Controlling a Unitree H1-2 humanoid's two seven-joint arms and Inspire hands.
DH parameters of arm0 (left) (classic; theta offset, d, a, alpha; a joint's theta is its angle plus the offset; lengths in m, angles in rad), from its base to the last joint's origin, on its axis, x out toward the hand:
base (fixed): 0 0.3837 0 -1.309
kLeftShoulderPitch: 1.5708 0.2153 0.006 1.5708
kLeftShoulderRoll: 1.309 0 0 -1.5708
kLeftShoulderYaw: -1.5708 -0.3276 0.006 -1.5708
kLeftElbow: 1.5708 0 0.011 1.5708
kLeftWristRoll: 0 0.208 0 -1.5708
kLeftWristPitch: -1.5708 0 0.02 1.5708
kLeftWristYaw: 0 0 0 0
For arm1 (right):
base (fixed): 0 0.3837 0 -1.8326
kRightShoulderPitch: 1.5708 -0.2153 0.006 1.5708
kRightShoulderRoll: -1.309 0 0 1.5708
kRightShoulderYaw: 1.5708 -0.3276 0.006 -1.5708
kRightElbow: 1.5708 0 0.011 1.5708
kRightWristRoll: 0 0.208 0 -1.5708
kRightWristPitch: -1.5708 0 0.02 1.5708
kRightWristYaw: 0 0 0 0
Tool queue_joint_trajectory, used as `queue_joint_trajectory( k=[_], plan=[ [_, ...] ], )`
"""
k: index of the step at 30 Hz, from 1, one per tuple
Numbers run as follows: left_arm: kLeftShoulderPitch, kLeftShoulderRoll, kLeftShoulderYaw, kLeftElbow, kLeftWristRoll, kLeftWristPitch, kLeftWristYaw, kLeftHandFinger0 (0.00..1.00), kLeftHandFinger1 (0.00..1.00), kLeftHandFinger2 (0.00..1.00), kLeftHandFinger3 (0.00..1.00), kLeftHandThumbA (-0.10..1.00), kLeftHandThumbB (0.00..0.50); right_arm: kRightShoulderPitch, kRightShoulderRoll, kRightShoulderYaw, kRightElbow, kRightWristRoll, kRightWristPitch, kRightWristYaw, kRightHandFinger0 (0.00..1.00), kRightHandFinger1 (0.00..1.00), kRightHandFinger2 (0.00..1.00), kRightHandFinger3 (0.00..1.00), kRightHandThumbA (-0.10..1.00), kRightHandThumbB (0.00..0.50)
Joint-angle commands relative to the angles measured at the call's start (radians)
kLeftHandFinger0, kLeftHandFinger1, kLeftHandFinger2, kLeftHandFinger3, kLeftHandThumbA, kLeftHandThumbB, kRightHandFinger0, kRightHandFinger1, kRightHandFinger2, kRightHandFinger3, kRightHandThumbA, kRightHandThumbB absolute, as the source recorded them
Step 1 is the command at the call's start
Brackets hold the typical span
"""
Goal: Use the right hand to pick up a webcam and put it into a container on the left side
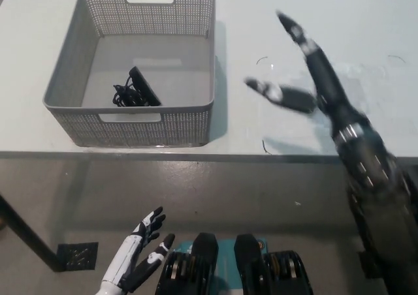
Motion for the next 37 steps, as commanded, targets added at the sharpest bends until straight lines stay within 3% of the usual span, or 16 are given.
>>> queue_joint_trajectory(
  k=[1, 3, 7, 9, 10, 12, 16, 17, 18, 20, 22, 26, 30, 35, 37],
  plan=[
    [0.000, 0.015, 0.028, -0.017, -0.039, -0.050, -0.001, 1.00, 1.00, 1.00, 1.00, 0.88, 0.062, 0.386, -0.123, -0.140, -0.672, 0.320, -0.073, 0.046, 1.00, 1.00, 1.00, 1.00, 1.00, 0.351],
    [-0.009, 0.015, 0.032, -0.008, -0.050, -0.060, -0.006, 1.00, 1.00, 1.00, 1.00, 0.88, 0.073, 0.466, -0.122, -0.136, -0.606, 0.344, -0.133, 0.052, 1.00, 1.00, 1.00, 1.00, 1.00, 0.361],
    [-0.017, 0.014, 0.038, -0.007, -0.057, -0.051, -0.009, 1.00, 1.00, 1.00, 1.00, 0.95, 0.107, 0.577, -0.118, -0.126, -0.495, 0.361, -0.216, 0.062, 1.00, 1.00, 1.00, 1.00, 1.00, 0.320],
    [-0.020, 0.011, 0.046, -0.013, -0.074, -0.044, -0.015, 1.00, 1.00, 1.00, 1.00, 0.96, 0.104, 0.601, -0.115, -0.119, -0.428, 0.364, -0.258, 0.074, 1.00, 1.00, 1.00, 1.00, 1.00, 0.311],
    [-0.020, 0.012, 0.050, -0.021, -0.080, -0.037, -0.018, 1.00, 1.00, 1.00, 1.00, 0.98, 0.103, 0.619, -0.111, -0.112, -0.390, 0.386, -0.265, 0.091, 1.00, 1.00, 1.00, 1.00, 1.00, 0.329],
    [-0.024, 0.018, 0.056, -0.017, -0.086, -0.052, -0.020, 1.00, 1.00, 1.00, 1.00, 1.00, 0.069, 0.641, -0.107, -0.099, -0.323, 0.375, -0.288, 0.101, 1.00, 1.00, 1.00, 1.00, 1.00, 0.318],
    [-0.035, 0.025, 0.070, -0.009, -0.098, -0.055, -0.019, 1.00, 1.00, 1.00, 1.00, 1.00, 0.062, 0.634, -0.079, -0.081, -0.179, 0.379, -0.313, 0.120, 1.00, 1.00, 1.00, 1.00, 1.00, 0.302],
    [-0.034, 0.024, 0.071, -0.011, -0.098, -0.052, -0.018, 1.00, 1.00, 1.00, 1.00, 1.00, 0.057, 0.630, -0.068, -0.076, -0.142, 0.343, -0.318, 0.104, 1.00, 1.00, 1.00, 1.00, 1.00, 0.324],
    [-0.037, 0.023, 0.071, -0.005, -0.099, -0.055, -0.019, 1.00, 1.00, 1.00, 1.00, 1.00, 0.058, 0.622, -0.058, -0.075, -0.110, 0.316, -0.311, 0.088, 1.00, 1.00, 1.00, 1.00, 1.00, 0.380],
    [-0.036, 0.019, 0.074, -0.001, -0.115, -0.063, -0.025, 1.00, 1.00, 1.00, 1.00, 1.00, 0.024, 0.605, -0.049, -0.070, -0.019, 0.310, -0.340, 0.093, 1.00, 1.00, 1.00, 1.00, 1.00, 0.371],
    [-0.043, 0.022, 0.080, 0.015, -0.118, -0.077, -0.029, 1.00, 1.00, 1.00, 1.00, 1.00, 0.037, 0.578, -0.042, -0.065, 0.040, 0.298, -0.344, 0.093, 1.00, 1.00, 1.00, 1.00, 1.00, 0.391],
    [-0.047, 0.026, 0.086, 0.014, -0.115, -0.051, -0.029, 1.00, 1.00, 1.00, 1.00, 1.00, 0.052, 0.556, -0.037, -0.057, 0.058, 0.301, -0.341, 0.105, 1.00, 1.00, 1.00, 1.00, 1.00, 0.349],
    [-0.050, 0.029, 0.089, 0.026, -0.116, -0.056, -0.030, 1.00, 1.00, 1.00, 1.00, 1.00, 0.032, 0.542, -0.033, -0.060, 0.074, 0.335, -0.318, 0.124, 1.00, 1.00, 1.00, 1.00, 1.00, 0.346],
    [-0.053, 0.031, 0.086, 0.019, -0.110, -0.035, -0.033, 1.00, 1.00, 1.00, 1.00, 1.00, 0.018, 0.536, -0.028, -0.067, 0.088, 0.370, -0.310, 0.142, 1.00, 1.00, 1.00, 1.00, 1.00, 0.282],
    [-0.060, 0.032, 0.085, 0.027, -0.118, -0.046, -0.041, 1.00, 1.00, 1.00, 1.00, 1.00, 0.000, 0.532, -0.025, -0.071, 0.096, 0.378, -0.309, 0.142, 1.00, 1.00, 1.00, 1.00, 1.00, 0.287]
  ],
)
